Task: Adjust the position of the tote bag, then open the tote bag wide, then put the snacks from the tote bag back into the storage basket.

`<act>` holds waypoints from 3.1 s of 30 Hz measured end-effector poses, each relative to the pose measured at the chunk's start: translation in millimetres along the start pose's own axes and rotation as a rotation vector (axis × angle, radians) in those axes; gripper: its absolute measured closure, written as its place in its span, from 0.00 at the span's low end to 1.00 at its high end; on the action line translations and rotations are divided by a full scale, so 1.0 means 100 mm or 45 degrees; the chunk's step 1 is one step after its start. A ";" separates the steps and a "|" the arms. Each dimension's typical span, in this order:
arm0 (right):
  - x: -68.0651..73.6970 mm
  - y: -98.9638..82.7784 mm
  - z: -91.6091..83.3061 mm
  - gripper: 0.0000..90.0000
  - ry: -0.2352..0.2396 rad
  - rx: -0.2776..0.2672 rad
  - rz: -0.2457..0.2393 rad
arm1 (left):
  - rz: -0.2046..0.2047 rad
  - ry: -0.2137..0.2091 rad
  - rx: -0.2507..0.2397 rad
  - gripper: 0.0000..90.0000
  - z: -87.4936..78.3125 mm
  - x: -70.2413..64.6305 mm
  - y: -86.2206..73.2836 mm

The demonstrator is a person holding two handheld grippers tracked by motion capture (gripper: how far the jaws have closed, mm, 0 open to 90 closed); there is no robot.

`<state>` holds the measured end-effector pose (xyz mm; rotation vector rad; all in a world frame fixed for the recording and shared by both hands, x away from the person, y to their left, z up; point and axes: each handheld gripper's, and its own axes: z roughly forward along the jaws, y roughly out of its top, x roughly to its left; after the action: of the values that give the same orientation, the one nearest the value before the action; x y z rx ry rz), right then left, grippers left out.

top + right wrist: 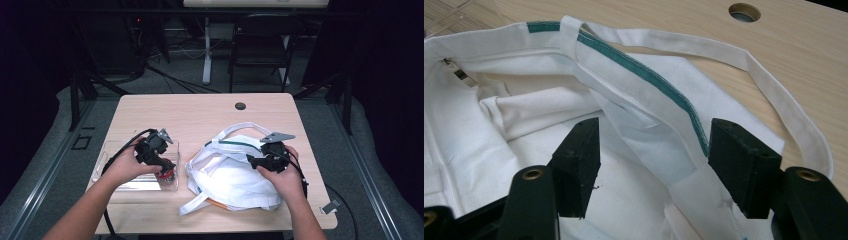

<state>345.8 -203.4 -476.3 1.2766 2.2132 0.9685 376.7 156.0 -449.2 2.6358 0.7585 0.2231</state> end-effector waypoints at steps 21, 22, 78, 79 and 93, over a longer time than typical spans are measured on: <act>0.00 0.00 -0.01 0.44 -0.001 -0.021 -0.024 | 0.008 0.001 -0.108 0.47 0.05 -0.20 0.46; 0.00 0.00 -0.01 0.44 0.001 -0.018 -0.023 | 0.010 0.005 -0.109 0.47 0.06 -0.21 0.49; 0.04 -0.01 0.04 0.66 0.067 0.044 -0.087 | -0.071 -0.053 -0.194 0.75 0.57 -0.61 0.67; 0.05 -0.01 0.04 0.66 0.070 0.039 -0.085 | -0.073 -0.062 -0.200 0.75 0.57 -0.62 0.65; 0.12 -0.04 0.08 0.66 0.110 0.028 -0.075 | -0.077 -0.065 -0.245 0.76 0.56 -0.71 0.49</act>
<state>342.7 -191.2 -484.4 1.1932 2.3195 0.9967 354.2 61.5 -483.7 2.4249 0.7592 0.2006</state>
